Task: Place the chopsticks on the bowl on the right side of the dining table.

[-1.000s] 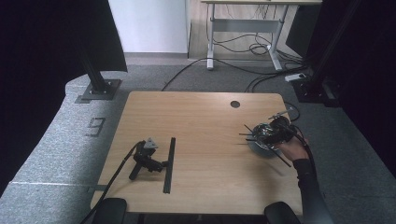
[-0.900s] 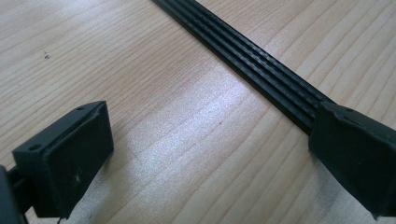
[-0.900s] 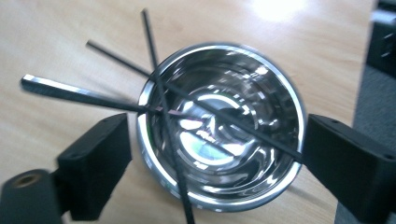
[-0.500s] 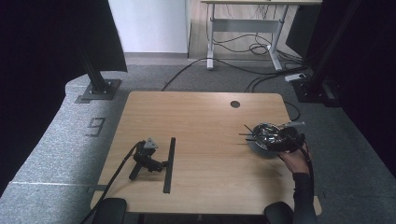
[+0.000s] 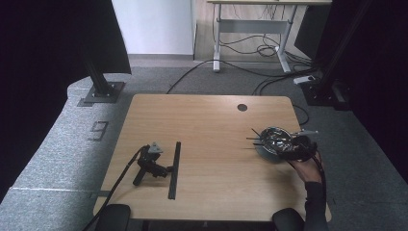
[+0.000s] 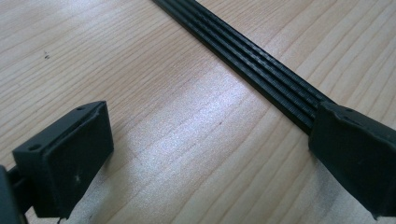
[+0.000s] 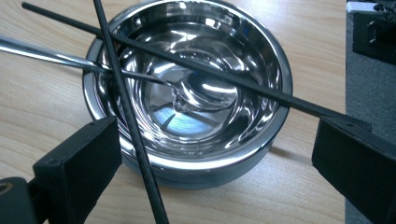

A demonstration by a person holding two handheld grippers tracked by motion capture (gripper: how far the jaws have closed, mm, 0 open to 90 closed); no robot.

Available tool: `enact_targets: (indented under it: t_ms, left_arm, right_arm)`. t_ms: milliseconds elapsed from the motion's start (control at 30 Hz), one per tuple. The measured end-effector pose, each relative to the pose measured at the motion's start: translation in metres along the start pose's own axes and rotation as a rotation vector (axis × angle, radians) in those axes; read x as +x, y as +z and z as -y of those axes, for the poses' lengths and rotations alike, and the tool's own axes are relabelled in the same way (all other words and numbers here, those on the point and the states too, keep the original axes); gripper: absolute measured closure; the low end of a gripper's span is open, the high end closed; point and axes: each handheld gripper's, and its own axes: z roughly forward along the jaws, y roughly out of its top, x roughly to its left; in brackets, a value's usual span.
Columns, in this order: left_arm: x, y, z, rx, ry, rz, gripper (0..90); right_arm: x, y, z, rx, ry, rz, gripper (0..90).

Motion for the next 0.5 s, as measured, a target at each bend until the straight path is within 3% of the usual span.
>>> enact_targets:
  t_ms: [500]
  left_arm:
    - [0.0,0.0,0.0,0.0,-0.001,0.0,0.0]
  right_arm:
    - [-0.013,0.001,0.008,0.021,0.0,0.023,4.4]
